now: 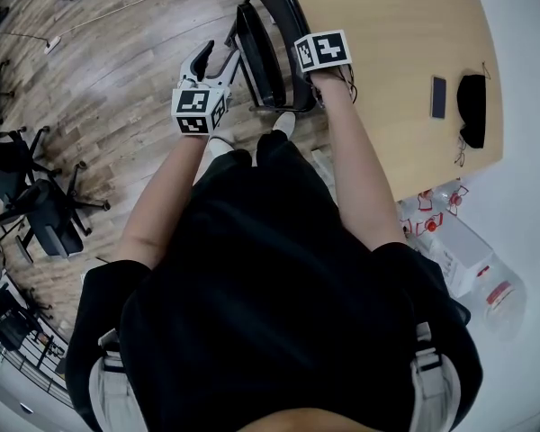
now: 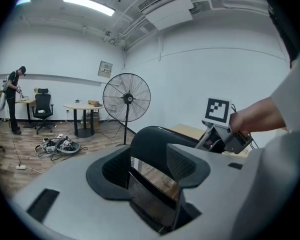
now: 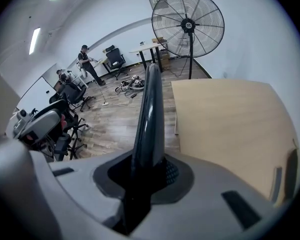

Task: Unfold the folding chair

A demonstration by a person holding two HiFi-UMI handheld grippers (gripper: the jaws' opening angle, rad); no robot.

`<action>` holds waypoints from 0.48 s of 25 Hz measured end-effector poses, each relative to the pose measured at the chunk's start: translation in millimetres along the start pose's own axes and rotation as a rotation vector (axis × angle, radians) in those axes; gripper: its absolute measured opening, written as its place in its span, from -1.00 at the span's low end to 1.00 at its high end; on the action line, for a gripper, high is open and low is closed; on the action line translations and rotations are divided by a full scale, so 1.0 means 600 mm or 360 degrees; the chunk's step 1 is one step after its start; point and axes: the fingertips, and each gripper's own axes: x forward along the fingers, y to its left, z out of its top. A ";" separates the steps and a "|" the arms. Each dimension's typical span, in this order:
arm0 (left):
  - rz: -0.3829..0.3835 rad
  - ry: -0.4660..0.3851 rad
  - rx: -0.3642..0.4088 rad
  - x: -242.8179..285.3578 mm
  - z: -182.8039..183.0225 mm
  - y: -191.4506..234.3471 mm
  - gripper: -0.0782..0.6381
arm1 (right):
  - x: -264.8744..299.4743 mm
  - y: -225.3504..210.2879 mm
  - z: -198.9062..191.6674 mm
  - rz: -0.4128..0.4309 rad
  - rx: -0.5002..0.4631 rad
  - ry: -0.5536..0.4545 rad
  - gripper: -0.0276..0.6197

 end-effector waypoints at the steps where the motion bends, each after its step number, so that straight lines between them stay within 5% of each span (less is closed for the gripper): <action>1: 0.0003 0.0011 -0.0005 -0.002 -0.006 0.005 -0.16 | 0.000 0.010 0.001 -0.0003 -0.0008 -0.0005 -0.71; 12: 0.0076 0.0149 -0.0136 0.014 -0.078 0.071 -0.16 | 0.009 0.109 0.008 -0.0050 -0.0105 -0.0041 -0.69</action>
